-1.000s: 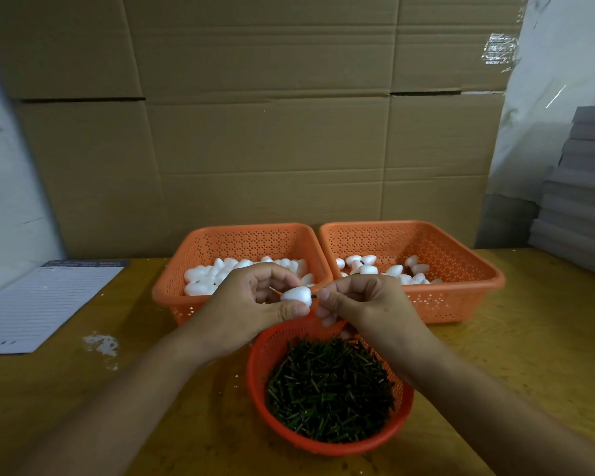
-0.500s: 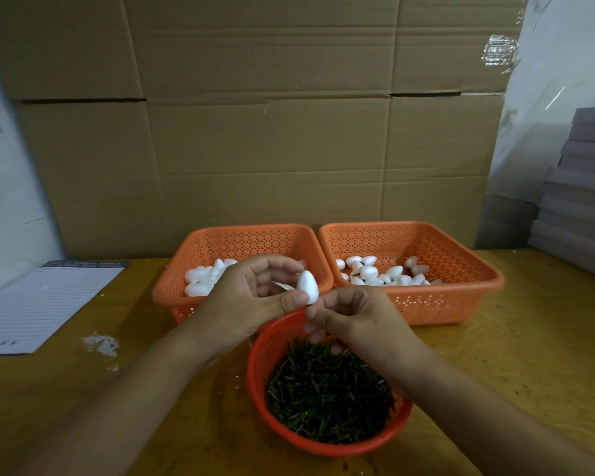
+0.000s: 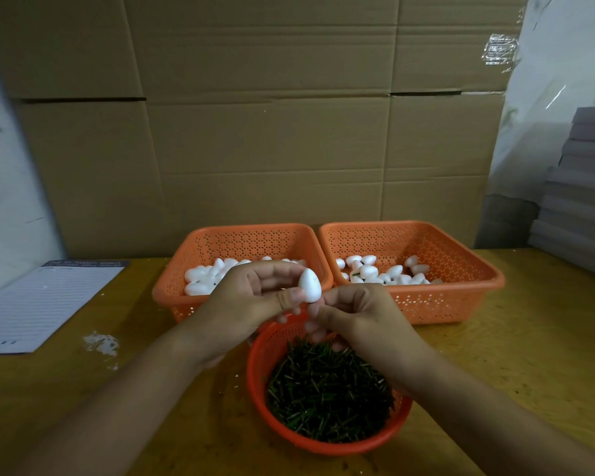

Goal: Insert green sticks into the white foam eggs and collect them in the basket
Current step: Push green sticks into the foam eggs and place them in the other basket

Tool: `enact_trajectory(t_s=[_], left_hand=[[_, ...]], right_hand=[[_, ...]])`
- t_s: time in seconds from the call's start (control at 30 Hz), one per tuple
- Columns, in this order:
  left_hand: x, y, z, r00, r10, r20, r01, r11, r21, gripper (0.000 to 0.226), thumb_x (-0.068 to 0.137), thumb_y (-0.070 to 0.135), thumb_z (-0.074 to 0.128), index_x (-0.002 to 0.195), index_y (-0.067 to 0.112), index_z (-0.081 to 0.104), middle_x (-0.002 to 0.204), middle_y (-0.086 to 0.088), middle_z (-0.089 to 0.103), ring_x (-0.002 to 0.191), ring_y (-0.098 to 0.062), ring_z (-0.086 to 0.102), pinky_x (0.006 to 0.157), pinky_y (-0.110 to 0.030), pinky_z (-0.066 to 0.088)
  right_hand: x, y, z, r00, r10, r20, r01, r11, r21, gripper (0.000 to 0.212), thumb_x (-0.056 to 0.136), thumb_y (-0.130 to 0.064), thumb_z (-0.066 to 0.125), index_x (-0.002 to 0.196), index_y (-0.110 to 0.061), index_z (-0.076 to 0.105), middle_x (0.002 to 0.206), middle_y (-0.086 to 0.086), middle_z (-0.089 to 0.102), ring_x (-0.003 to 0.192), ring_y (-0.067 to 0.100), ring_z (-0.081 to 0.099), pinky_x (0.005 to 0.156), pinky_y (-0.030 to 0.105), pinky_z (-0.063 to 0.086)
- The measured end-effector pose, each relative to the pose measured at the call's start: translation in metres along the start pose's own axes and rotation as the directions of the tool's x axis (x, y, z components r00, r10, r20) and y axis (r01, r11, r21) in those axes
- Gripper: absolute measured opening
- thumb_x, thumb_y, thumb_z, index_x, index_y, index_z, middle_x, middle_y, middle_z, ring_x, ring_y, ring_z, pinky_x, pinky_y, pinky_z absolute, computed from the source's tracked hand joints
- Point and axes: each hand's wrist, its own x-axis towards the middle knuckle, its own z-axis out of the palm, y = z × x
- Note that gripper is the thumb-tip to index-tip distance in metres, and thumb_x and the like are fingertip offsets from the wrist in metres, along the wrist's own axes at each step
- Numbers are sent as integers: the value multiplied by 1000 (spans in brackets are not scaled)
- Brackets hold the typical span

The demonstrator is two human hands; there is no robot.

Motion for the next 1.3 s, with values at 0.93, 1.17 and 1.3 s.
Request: enact_trajectory(t_s=[0.93,1.17,1.3], left_hand=[[-1,2,-4,997,-52,55,53,999,-11,37,80,26,75,116,22,72,100,-5,76,84,-11,68,73,-20,55],[-1,0,-5,997,-38,71,40,999,-25,32,81,26,74,113,26,74,106,-7,76,85,-11,69,75,-21,57],[0,1,-3,999,-19,36,20,999,-39,33,82,25,74,115,26,71,112,-1,75,83,-12,67,74,-22,56]], right_hand=[[-1,-3,-3,997,25,80,-31,997,74,23,95,-15,65,76,-21,75,79,6,76,67,11,69,55,17,48],[1,-1,-2,995,30,99,-39,995,93,24,96,-16,64,76,-22,75,79,5,75,67,10,68,55,18,49],[1,1,-3,999,15,52,-22,991,130,17,95,-15,64,81,-16,75,79,7,75,66,11,67,54,18,49]])
